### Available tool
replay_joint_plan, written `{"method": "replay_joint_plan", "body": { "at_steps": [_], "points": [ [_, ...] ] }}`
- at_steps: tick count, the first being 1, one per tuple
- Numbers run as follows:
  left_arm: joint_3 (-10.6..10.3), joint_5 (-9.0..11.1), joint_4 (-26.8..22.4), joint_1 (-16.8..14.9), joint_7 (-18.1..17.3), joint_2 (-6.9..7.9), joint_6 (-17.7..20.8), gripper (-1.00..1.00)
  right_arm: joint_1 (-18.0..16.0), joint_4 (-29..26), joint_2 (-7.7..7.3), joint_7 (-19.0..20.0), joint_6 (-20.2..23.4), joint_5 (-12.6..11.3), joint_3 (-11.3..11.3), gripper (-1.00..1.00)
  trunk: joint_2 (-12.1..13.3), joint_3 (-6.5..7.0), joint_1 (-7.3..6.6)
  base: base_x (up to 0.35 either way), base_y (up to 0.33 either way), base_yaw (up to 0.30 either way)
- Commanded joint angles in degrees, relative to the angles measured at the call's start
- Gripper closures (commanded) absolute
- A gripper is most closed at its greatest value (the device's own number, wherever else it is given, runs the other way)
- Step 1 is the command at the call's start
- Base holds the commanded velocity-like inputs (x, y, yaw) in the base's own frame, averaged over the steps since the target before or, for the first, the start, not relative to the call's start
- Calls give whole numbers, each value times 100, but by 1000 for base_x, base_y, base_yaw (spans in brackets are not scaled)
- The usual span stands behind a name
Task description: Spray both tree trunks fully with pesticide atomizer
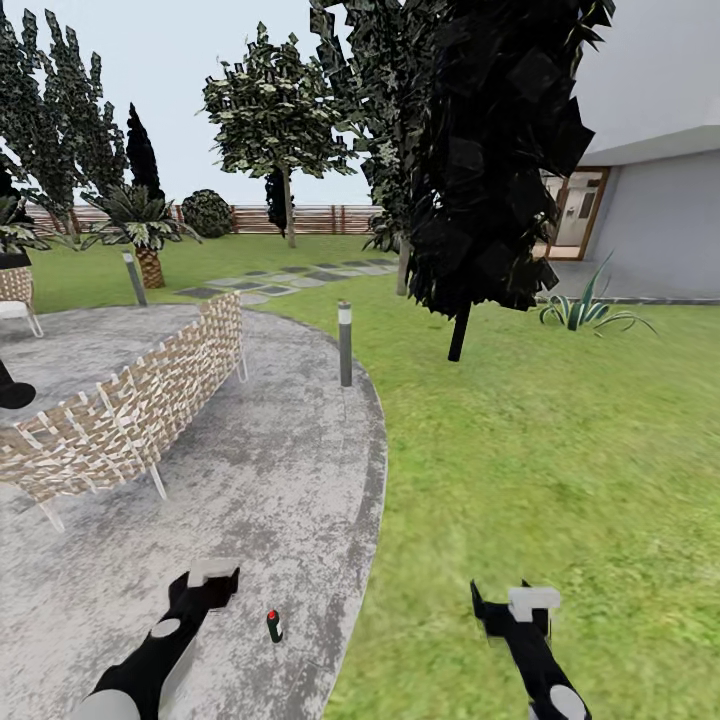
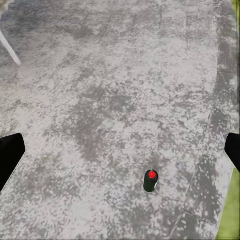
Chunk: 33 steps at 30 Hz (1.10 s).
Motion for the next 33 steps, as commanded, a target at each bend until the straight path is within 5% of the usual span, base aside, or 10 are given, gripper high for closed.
{"method": "replay_joint_plan", "body": {
  "at_steps": [1, 6, 20, 33],
  "points": [
    [-30, -113, 2, -58, -13, 3, 94, -100, -88, -121, 27, -82, 201, -5, -1, -100, 0, -1, 0, 0, 0, 0],
    [-84, -348, 11, -101, -24, 11, 190, -100, -342, -299, 68, -250, 631, -15, -1, -100, 0, -1, 0, 0, 0, 0],
    [-92, -399, 119, -87, -44, -122, -65, -100, -415, -149, 64, -257, 714, -1, 9, -100, -120, -55, 66, 0, 0, 0],
    [-91, -399, 133, -87, -44, -122, -62, -100, -415, -113, 64, -266, 709, 7, 7, -100, -642, -289, 351, 0, 0, 0]
  ]
}}
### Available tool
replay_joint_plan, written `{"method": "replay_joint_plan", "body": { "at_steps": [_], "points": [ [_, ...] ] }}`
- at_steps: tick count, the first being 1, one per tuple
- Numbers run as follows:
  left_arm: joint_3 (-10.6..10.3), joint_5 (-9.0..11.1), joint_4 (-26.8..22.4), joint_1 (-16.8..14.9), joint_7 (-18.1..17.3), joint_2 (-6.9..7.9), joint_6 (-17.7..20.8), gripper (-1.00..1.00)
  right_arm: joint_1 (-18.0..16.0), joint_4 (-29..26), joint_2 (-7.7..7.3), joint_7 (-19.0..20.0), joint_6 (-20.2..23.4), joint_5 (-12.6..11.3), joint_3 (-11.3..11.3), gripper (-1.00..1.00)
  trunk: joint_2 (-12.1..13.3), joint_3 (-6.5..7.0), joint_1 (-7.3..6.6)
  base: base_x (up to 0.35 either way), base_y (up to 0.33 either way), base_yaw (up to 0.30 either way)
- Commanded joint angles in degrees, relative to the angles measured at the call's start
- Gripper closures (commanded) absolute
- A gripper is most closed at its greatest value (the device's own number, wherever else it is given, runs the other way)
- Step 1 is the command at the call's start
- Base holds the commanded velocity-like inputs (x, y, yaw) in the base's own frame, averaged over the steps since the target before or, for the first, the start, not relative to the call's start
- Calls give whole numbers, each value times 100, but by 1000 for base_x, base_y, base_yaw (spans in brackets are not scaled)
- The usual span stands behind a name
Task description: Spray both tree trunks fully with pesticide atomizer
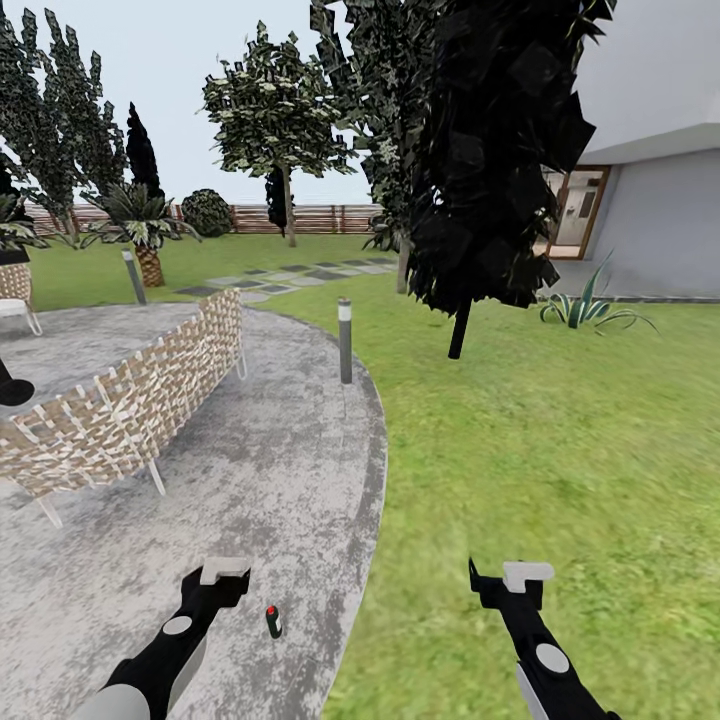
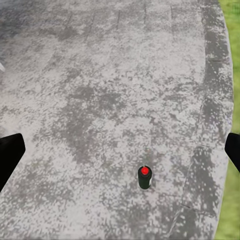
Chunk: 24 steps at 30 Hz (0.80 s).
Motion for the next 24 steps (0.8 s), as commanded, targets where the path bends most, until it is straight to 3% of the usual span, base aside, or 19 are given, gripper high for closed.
{"method": "replay_joint_plan", "body": {
  "at_steps": [1, 24],
  "points": [
    [0, 0, 0, 0, 0, 0, 0, -100, 0, 0, 0, 0, 1, 0, 0, -100, -42, -20, 23, 0, 0, 0],
    [7, 0, 0, 0, 7, -1, -9, -100, 0, 2, 0, 0, -1, 1, -7, -100, -964, -614, 528, 0, 0, 0]
  ]
}}
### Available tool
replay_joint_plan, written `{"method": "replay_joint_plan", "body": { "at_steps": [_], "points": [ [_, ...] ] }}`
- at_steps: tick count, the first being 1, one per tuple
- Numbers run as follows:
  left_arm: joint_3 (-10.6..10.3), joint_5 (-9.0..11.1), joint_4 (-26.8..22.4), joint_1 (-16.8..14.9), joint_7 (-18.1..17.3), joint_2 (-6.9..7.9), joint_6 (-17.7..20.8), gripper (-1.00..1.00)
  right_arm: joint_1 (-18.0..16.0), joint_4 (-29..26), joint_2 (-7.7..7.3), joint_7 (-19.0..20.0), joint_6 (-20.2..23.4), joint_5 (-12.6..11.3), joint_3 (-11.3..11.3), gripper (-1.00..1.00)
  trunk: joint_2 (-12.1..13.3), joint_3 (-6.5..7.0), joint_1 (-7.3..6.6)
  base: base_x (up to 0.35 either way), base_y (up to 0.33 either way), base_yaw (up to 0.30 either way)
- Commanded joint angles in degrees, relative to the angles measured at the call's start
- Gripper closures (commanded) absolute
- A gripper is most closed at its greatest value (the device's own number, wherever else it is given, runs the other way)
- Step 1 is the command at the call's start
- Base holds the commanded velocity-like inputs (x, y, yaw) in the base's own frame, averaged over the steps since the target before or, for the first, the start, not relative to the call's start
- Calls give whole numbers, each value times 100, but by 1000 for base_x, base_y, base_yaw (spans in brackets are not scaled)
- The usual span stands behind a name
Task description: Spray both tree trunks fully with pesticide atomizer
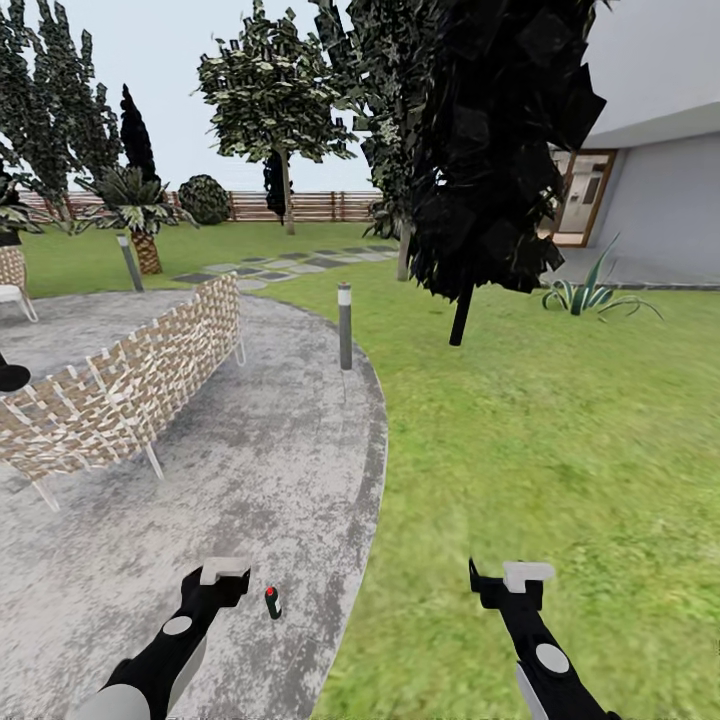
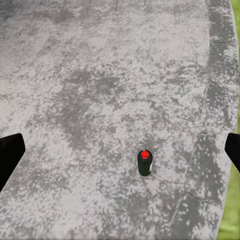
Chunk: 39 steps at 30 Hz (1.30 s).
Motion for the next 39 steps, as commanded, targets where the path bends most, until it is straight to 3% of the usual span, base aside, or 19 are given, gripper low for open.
{"method": "replay_joint_plan", "body": {
  "at_steps": [1, 9, 15, 39],
  "points": [
    [0, 0, 0, 0, -3, 0, 0, -100, 0, 0, 0, 0, 3, 0, 0, -100, -42, -28, 23, 0, 0, 0],
    [0, 0, 34, 0, -7, 0, -39, -100, 0, 5, 0, 0, 5, 2, 0, -100, -363, -245, 198, 0, 0, 0],
    [0, -7, 338, 0, -7, 0, -597, -100, 0, 69, 0, 0, 3, 2, 0, -100, -603, -407, 330, 0, 0, 0],
    [0, -9, 386, 0, -7, 0, -659, -100, 0, 72, 0, 3, 2, 0, 0, -100, -1566, -1057, 857, 0, 0, 0]
  ]
}}
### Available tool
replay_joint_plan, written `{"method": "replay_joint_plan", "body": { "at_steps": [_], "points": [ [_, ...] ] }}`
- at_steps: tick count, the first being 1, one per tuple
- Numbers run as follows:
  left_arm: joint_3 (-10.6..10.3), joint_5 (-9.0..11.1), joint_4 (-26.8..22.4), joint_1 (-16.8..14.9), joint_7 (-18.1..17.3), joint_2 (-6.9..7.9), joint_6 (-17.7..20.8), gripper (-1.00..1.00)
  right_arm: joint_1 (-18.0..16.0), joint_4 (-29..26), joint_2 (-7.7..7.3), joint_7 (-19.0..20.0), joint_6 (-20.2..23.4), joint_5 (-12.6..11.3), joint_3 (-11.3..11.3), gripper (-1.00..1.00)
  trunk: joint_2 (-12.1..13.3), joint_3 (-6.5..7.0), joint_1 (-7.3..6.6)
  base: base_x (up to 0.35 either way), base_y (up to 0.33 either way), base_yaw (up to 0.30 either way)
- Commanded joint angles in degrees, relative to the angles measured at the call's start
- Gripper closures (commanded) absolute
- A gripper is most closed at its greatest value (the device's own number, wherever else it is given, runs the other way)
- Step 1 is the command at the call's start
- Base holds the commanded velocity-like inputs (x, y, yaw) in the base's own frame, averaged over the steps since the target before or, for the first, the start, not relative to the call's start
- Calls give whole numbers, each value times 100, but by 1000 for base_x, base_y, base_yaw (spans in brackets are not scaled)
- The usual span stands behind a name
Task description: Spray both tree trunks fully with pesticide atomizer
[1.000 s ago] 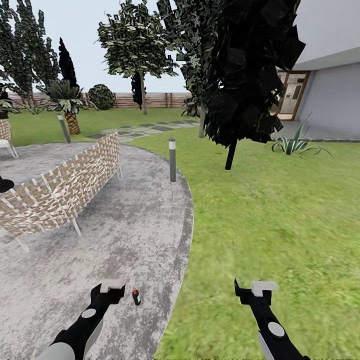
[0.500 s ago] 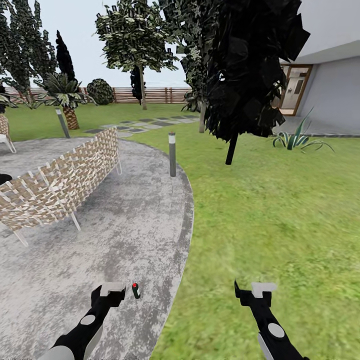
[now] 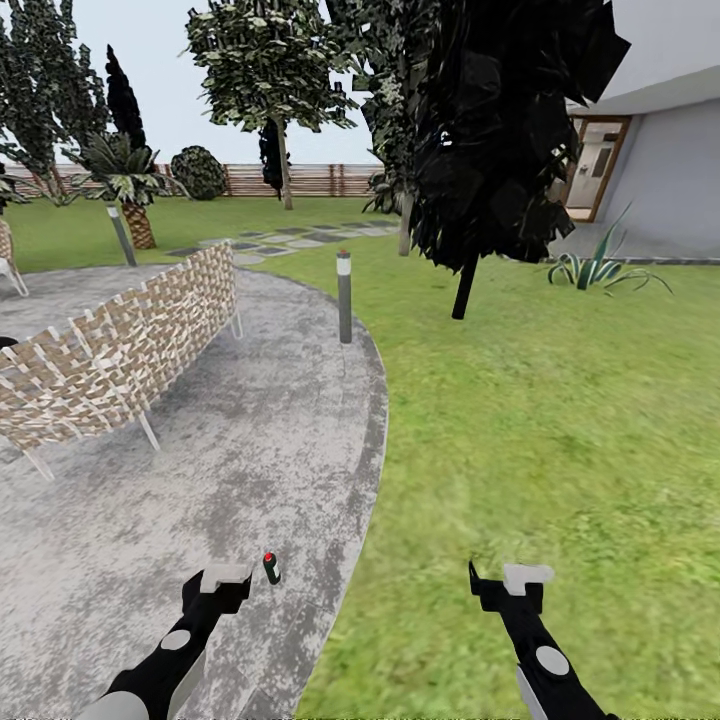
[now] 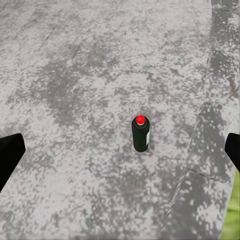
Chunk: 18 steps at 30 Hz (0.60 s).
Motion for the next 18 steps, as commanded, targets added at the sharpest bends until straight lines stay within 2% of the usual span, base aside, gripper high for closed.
{"method": "replay_joint_plan", "body": {
  "at_steps": [1, 18],
  "points": [
    [0, 0, 0, 0, 0, 0, 0, -100, 0, -1, 0, -1, -1, -1, 0, -100, -42, -28, 23, 0, 0, 0],
    [0, 0, 0, 0, 1, 0, -18, -100, 0, -11, 0, -1, 3, -8, 0, -100, -724, -488, 396, 0, 0, 0]
  ]
}}
